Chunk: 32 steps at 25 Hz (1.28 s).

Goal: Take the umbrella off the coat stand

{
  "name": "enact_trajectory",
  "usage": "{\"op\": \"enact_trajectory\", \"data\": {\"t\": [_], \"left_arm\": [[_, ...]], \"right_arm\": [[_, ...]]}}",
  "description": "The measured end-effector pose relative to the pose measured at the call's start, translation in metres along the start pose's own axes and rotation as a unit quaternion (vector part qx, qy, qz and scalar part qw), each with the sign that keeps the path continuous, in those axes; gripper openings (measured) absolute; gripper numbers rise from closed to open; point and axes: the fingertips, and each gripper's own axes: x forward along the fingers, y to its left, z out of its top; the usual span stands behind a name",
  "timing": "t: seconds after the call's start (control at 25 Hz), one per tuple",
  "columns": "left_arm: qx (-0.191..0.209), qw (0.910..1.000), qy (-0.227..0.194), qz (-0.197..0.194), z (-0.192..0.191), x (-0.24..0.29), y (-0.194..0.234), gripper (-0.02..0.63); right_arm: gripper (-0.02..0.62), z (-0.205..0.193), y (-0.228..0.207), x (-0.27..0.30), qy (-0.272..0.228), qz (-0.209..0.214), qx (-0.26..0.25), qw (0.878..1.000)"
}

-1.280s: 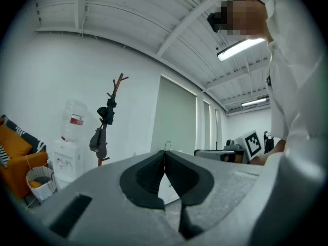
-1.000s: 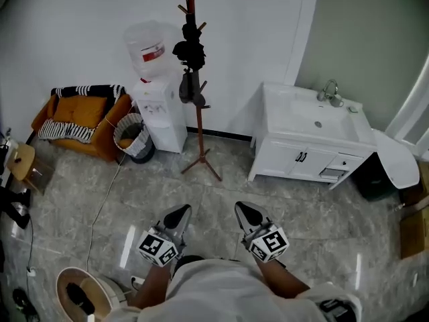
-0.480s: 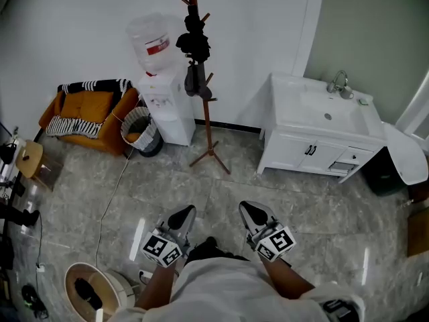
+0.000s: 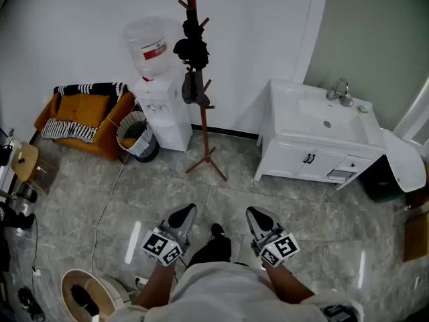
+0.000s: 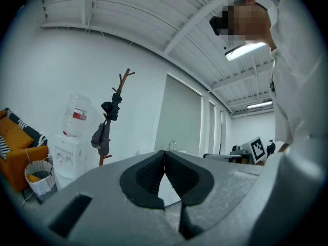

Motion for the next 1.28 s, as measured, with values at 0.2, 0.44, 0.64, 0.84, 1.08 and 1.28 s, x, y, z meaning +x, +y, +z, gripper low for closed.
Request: {"op": "enact_trajectory", "data": {"t": [0.2, 0.44, 0.64, 0.84, 1.08, 1.28], "left_arm": [[-0.003, 1.0000, -0.002, -0.002, 0.001, 0.035, 0.027, 0.015], [-0.009, 0.9998, -0.015, 0.011, 0.007, 0.077, 0.080, 0.015], [-0.012, 0.9996, -0.019, 0.018, 0.021, 0.109, 0.125, 0.015], [-0.004, 0.9992, -0.030, 0.026, 0.038, 0.140, 0.170, 0.015], [-0.010, 0.9985, -0.038, 0.038, 0.049, 0.176, 0.228, 0.015], [-0.003, 0.9983, -0.046, 0.036, 0.061, 0.209, 0.262, 0.017]], "right_arm": [[0.018, 0.002, -0.028, 0.030, 0.006, 0.000, 0.004, 1.000], [0.018, 0.008, -0.064, 0.090, 0.010, 0.017, -0.005, 1.000], [0.018, 0.019, -0.090, 0.148, 0.012, 0.034, -0.010, 0.999], [0.018, 0.031, -0.122, 0.198, 0.019, 0.038, -0.020, 0.999], [0.018, 0.055, -0.165, 0.247, 0.010, 0.031, -0.050, 0.998], [0.018, 0.060, -0.196, 0.275, 0.006, 0.022, -0.053, 0.998]]}}
